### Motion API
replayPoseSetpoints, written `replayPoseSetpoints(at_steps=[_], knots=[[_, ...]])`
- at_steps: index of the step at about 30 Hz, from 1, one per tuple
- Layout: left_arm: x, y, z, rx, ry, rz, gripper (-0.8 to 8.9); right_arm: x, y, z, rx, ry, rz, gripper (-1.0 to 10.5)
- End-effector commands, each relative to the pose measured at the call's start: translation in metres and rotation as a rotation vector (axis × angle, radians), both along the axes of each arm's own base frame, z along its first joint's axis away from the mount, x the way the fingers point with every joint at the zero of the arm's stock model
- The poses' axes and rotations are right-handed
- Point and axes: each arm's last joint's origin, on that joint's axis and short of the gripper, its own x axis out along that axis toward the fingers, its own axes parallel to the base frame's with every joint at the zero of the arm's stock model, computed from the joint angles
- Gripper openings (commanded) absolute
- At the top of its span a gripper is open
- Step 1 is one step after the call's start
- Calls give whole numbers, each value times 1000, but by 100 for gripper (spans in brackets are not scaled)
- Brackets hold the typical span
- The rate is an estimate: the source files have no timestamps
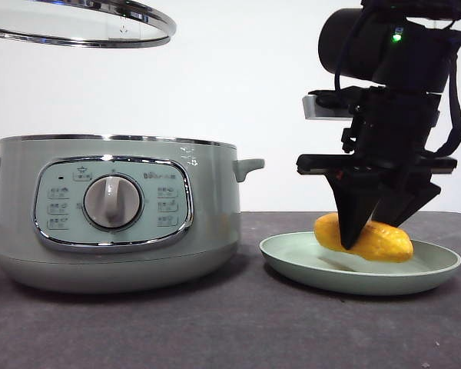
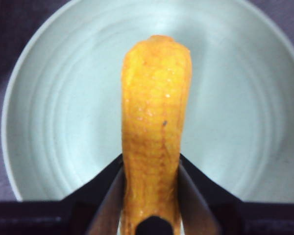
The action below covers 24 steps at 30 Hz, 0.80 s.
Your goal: Take the corn out from the steamer,put the corn on the plate,close the lid
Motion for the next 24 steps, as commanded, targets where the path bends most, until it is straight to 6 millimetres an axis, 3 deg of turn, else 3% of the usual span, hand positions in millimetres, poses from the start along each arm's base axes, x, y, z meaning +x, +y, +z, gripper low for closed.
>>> replayPoseSetpoints(at_steps=[1, 7, 10, 15, 24], knots=[[-1, 1, 10, -27, -67, -1, -9, 2, -3, -11, 4, 42, 9, 12], [-1, 1, 11, -31, -73, -1, -9, 4, -4, -12, 1, 40, 0, 318], [-1, 1, 11, -33, -79, -1, -9, 5, -5, -12, 1, 40, -10, 417], [0, 0, 12, -37, -86, -3, -9, 3, -6, -8, 5, 35, -12, 412], [15, -9, 5, -78, -55, -40, -9, -18, -18, 42, 73, -77, -22, 410]])
